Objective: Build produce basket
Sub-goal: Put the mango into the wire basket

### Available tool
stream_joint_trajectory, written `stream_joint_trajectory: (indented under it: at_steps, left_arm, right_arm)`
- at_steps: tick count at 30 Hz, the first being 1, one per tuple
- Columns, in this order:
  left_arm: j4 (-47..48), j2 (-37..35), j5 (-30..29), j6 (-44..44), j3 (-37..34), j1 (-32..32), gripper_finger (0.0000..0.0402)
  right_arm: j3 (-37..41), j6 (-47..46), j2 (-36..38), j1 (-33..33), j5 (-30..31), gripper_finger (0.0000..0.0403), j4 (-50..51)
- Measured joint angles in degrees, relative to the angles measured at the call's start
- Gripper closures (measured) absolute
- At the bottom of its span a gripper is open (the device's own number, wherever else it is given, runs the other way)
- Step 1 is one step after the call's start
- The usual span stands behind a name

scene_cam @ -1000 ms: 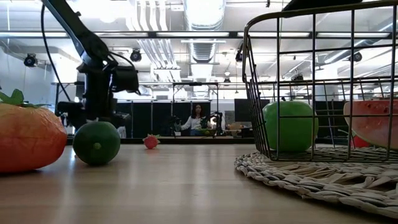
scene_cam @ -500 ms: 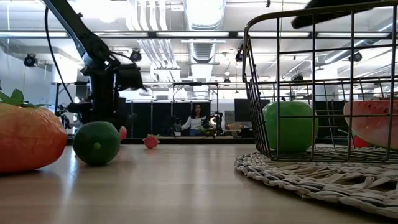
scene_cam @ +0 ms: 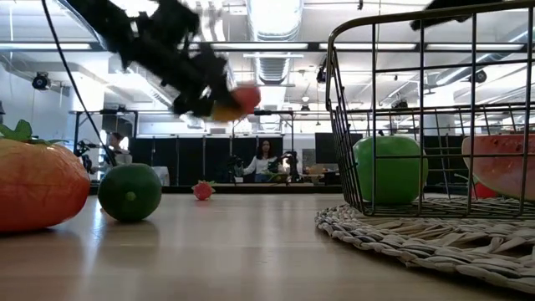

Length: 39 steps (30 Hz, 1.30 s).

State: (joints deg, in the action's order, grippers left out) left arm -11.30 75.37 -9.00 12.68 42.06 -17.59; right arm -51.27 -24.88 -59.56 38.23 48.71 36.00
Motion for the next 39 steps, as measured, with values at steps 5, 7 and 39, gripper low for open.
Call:
stream_joint_trajectory:
  at_steps: [5, 7, 39]
  left_arm:
    - [-17.0, 1.2, -0.4, -12.4, 0.2, 10.0, 0.0149]
    - [-21.1, 2.6, -2.6, -14.8, 0.7, 12.6, 0.0149]
    - [-27.7, 10.9, -4.8, -19.6, 4.4, 17.6, 0.0148]
  right_arm:
    - [0.5, 1.3, 2.3, -4.0, 1.0, 0.0392, -5.6]
    - [1.4, 3.1, 2.5, -6.1, 0.5, 0.0384, -10.3]
    - [2.9, 14.5, -6.1, -32.4, -28.2, 0.0050, -50.0]
